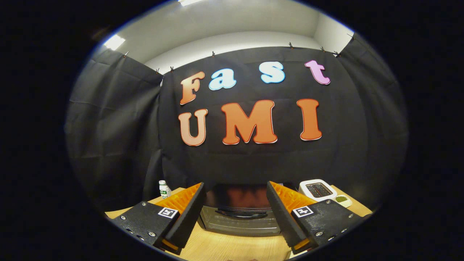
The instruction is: Open the toaster oven, put the food inside, and close the toaster oven door.
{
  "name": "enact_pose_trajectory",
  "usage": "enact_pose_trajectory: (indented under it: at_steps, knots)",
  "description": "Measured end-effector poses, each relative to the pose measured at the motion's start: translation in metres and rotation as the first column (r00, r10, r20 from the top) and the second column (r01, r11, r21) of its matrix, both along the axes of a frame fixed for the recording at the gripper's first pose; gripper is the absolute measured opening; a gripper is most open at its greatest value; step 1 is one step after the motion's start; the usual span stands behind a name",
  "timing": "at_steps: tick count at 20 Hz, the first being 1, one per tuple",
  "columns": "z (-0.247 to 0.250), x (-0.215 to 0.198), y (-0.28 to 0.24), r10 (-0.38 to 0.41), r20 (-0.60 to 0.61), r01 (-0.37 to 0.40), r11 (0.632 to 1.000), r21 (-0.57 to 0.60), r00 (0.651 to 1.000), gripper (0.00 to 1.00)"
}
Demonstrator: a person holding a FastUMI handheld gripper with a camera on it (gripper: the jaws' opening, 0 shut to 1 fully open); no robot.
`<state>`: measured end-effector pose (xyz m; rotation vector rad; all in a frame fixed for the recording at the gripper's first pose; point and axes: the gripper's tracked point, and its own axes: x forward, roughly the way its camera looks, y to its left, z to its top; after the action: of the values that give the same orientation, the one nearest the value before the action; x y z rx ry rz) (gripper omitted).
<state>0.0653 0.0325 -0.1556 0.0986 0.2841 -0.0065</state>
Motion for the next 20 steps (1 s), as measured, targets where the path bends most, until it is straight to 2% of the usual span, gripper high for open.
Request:
enact_pose_trajectory:
  at_steps: [11, 14, 20]
  knots:
    - [-0.096, 0.043, 0.010, -0.065, -0.143, 0.054, 0.995, -0.082, 0.988, 0.99]
    - [-0.108, 0.051, 0.010, -0.092, -0.140, 0.080, 0.992, -0.093, 0.986, 0.99]
    - [-0.139, 0.048, 0.002, -0.139, -0.175, 0.122, 0.987, -0.108, 0.975, 0.99]
